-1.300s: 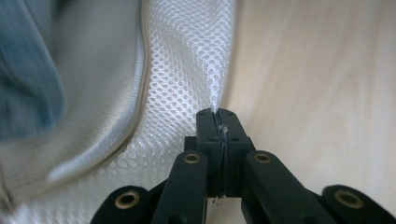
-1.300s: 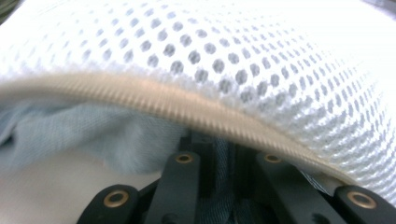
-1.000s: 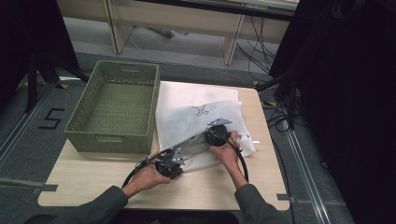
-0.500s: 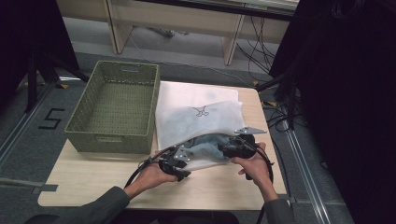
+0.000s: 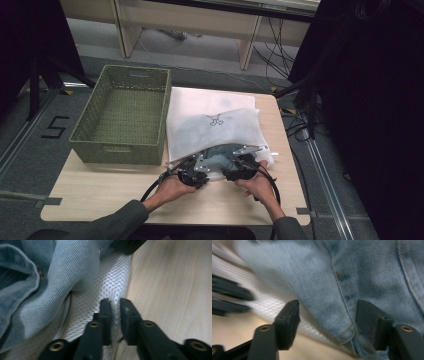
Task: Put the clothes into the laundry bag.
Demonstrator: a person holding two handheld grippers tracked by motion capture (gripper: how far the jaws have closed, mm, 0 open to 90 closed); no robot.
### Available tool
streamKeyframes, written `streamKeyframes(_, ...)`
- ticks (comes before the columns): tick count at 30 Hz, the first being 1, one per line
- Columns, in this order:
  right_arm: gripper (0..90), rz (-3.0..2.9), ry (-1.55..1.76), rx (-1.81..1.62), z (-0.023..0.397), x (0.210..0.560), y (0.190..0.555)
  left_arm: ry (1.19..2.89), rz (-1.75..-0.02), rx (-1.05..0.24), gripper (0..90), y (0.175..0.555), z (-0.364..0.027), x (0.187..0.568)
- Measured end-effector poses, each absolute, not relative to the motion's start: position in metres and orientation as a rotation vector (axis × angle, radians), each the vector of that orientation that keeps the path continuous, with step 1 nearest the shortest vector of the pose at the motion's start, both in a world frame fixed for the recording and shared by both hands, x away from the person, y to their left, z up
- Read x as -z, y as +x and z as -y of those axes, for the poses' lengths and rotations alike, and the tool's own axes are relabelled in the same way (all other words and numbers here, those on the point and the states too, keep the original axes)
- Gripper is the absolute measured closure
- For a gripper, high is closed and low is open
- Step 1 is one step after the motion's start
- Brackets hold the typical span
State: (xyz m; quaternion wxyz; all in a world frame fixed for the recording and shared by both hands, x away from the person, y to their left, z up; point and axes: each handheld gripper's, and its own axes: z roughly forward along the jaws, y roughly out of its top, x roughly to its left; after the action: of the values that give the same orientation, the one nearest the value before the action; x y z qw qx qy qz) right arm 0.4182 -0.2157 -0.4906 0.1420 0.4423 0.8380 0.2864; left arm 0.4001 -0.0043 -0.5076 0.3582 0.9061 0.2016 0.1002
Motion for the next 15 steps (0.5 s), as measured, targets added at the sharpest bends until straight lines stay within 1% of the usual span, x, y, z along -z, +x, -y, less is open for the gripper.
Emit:
streamKeyframes(1, 45.4, -2.404, 1.226, -0.762, 0.21, 0.492, 0.421, 2.381, -0.483, -0.258, 85.2, 0.401, 0.002, 0.506)
streamKeyframes(2, 51.8, -2.389, 1.203, -0.739, 0.206, 0.492, 0.423, 2.38, -0.486, -0.253, 85.9, 0.401, 0.001, 0.505)
streamKeyframes(4, 68.1, -2.354, 1.171, -0.703, 0.201, 0.489, 0.429, 2.383, -0.493, -0.231, 86.6, 0.4, 0.001, 0.505)
streamKeyframes(5, 73.4, -2.325, 1.195, -0.719, 0.199, 0.489, 0.433, 2.383, -0.493, -0.227, 87.0, 0.399, 0.001, 0.505)
streamKeyframes(7, 80.0, -2.274, 1.252, -0.774, 0.194, 0.486, 0.444, 2.392, -0.479, -0.211, 87.7, 0.396, 0.0, 0.504)
streamKeyframes(11, 80.6, -2.248, 1.239, -0.784, 0.188, 0.487, 0.455, 2.394, -0.477, -0.192, 88.2, 0.389, -0.001, 0.503)
streamKeyframes(12, 80.8, -2.238, 1.25, -0.784, 0.186, 0.488, 0.461, 2.417, -0.452, -0.202, 88.2, 0.389, -0.003, 0.502)
streamKeyframes(14, 80.9, -2.21, 1.3, -0.807, 0.184, 0.488, 0.472, 2.404, -0.467, -0.213, 88.3, 0.386, -0.004, 0.503)
streamKeyframes(15, 80.9, -2.188, 1.324, -0.825, 0.184, 0.487, 0.478, 2.426, -0.446, -0.212, 88.4, 0.386, -0.007, 0.502)
